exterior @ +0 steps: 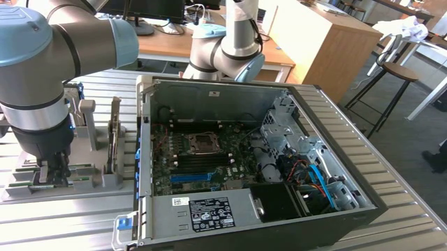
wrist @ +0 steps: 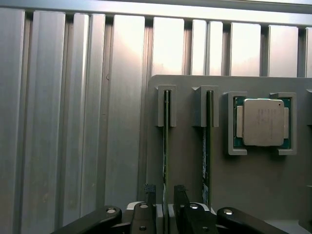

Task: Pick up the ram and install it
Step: 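Pick up the ram and move it above insertion slot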

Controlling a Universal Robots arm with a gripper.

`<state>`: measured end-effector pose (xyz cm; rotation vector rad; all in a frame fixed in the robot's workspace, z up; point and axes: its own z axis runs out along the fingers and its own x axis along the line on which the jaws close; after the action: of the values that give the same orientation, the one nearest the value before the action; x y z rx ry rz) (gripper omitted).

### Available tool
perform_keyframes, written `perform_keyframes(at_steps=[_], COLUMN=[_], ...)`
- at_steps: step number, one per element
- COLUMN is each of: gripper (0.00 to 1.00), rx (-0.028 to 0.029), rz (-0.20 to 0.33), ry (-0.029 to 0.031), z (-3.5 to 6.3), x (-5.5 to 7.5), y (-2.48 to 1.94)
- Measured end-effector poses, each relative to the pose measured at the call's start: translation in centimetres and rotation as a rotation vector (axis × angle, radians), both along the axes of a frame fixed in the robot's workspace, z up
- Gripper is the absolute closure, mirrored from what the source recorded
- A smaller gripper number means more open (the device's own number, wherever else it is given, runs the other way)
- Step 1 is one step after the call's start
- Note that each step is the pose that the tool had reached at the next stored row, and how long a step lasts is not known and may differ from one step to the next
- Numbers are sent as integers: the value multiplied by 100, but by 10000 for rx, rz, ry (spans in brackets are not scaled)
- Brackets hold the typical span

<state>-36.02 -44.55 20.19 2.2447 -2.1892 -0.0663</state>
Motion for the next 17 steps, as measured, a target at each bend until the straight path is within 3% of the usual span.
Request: perform_keyframes(at_steps=[17], gripper=[71], rx=[1], rz=[1], ry=[-1], z=[-15], x=[1], y=[6])
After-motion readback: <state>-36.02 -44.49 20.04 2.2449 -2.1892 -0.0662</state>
